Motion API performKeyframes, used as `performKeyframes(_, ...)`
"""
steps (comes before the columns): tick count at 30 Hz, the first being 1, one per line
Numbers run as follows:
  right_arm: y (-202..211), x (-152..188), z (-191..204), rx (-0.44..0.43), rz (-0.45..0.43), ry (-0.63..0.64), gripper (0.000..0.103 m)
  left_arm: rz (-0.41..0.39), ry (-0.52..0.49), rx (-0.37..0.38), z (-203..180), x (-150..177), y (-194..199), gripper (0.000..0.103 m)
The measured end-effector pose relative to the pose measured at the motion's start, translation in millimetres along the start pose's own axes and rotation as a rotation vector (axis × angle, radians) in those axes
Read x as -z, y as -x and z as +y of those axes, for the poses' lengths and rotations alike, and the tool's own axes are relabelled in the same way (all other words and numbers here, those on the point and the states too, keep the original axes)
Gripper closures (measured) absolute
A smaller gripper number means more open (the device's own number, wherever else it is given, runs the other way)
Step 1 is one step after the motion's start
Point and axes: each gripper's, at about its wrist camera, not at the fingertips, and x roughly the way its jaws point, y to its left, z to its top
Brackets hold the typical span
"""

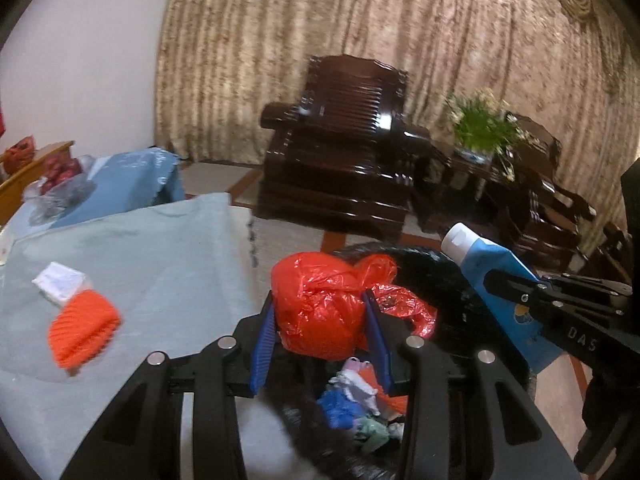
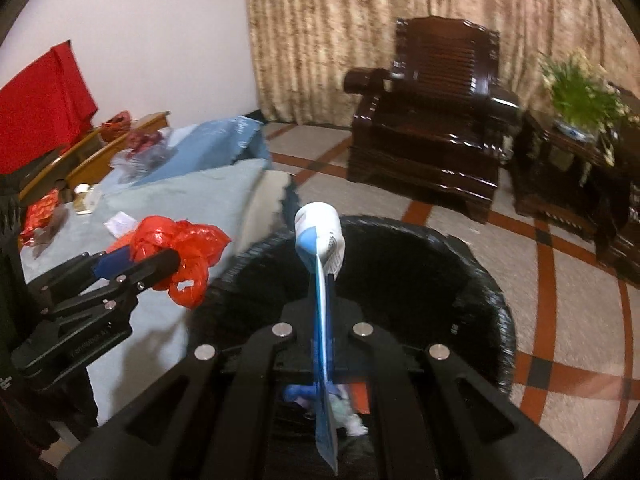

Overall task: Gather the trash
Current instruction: 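Open both tools to drop the red bag and blue tube into the bin, then move both open tools back over the table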

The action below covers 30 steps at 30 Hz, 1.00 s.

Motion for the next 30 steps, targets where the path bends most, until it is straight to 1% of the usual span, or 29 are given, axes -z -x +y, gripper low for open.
performKeyframes(3,-12,10,-19,0.025,0.028,-0.028,0.102,0.018,-0.026,0.018,-15,0,-17,0.062)
performKeyframes(8,-27,17,-39,0.045,0.053,-0.059,0.102,0.049,-0.055,0.044,-34,2,-38,0.060)
performKeyframes(11,-32,22,-46,0.051,0.064,-0.071,0.101,0.055,-0.072,0.057,-40,2,-42,0.056)
performKeyframes(12,-32,23,-47,0.056,0.064,-0.071,0.099,0.056,-0.078,0.061,-41,3,-42,0.049)
performKeyframes(13,-32,24,-48,0.066,0.064,-0.069,0.095,0.057,-0.078,0.064,-42,4,-43,0.043)
performKeyframes(14,-33,24,-48,0.074,0.071,-0.068,0.091,0.058,-0.074,0.069,-40,4,-42,0.035)
performKeyframes(16,-33,26,-50,0.098,0.073,-0.071,0.059,0.050,-0.069,0.074,-38,4,-39,0.032)
performKeyframes(18,-29,28,-49,0.118,0.067,-0.071,0.052,0.049,-0.069,0.075,-35,4,-36,0.026)
performKeyframes(20,-25,30,-49,0.132,0.062,-0.076,0.031,0.040,-0.065,0.069,-31,3,-31,0.022)
performKeyframes(21,-23,31,-49,0.139,0.052,-0.079,0.017,0.038,-0.061,0.066,-29,3,-29,0.020)
performKeyframes(22,-19,31,-48,0.140,0.031,-0.084,0.013,0.038,-0.059,0.063,-26,2,-27,0.019)
performKeyframes(25,-9,30,-43,0.096,-0.005,-0.096,0.007,0.018,-0.054,0.034,-14,0,-14,0.013)
performKeyframes(30,6,21,-23,0.052,-0.055,-0.083,0.007,-0.004,-0.019,-0.012,14,-2,10,0.012)
